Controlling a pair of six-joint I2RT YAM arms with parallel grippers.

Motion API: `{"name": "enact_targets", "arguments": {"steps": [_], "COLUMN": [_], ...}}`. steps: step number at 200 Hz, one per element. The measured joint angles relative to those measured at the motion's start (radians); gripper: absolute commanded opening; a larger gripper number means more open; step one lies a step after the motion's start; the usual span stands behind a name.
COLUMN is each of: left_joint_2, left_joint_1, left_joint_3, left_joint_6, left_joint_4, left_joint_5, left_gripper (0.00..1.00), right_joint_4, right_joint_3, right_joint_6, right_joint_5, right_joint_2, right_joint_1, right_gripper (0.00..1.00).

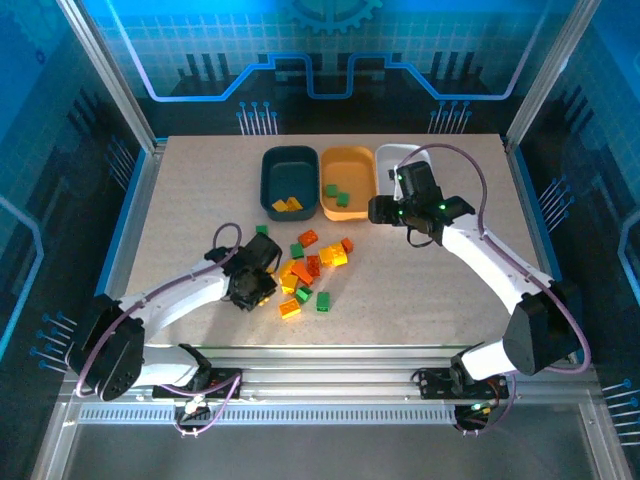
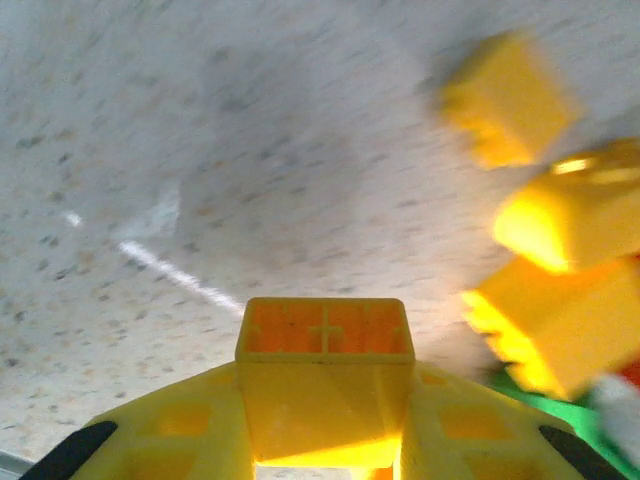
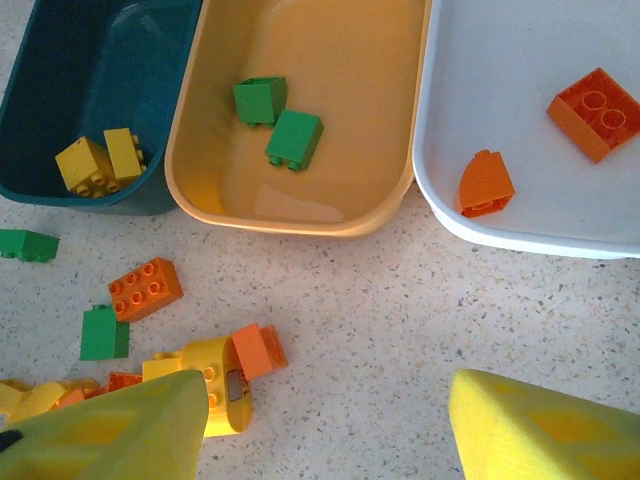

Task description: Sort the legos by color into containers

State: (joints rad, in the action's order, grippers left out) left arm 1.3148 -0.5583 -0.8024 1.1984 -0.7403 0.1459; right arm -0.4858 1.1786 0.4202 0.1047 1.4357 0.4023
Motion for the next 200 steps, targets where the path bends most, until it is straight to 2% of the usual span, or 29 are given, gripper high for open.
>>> {"name": "enact_targets", "arguments": {"steps": [35, 65, 126, 156, 174, 200], "left_joint_2": [0.128, 0.350, 0.808, 0.941, 0.980, 0.986], "left_joint_1": [0.116, 0.200, 0.235, 0.256, 0.267, 0.275], "left_joint_3": [-0.252, -0.525, -1.025, -1.154, -1.197, -1.228], "left_joint_6": [-0.138, -0.267, -0.447, -0.479, -0.494, -0.529], "left_joint_4": [0.002, 0.031, 0.034, 0.021, 0.002, -0.014], "left_joint_5": [-0.005, -0.039, -0.095, -0.106, -0.117, -0.131], "left_gripper": [0.31, 0.30, 0.32, 0.40, 0.59, 0.80], "right_joint_4": [0.000, -0.003, -0.029, -0.030, -0.030, -0.030], "right_joint_3": [-0.017, -0.054, -0.127, -0.135, -0.135, -0.135], "right_joint_6": [0.000, 0.001, 0.004, 0.009, 0.016, 0.028], "right_joint_5": [0.000, -0.001, -0.003, -0.008, -0.011, -0.009], "right_joint_2": [-0.005, -0.011, -0.060, -0.064, -0.064, -0.064], "right_joint_1": [-0.010, -0.011, -0.011, -0.011, -0.010, 0.009], "right_gripper": [0.66, 0.66, 0.66, 0.67, 0.67, 0.68]}}
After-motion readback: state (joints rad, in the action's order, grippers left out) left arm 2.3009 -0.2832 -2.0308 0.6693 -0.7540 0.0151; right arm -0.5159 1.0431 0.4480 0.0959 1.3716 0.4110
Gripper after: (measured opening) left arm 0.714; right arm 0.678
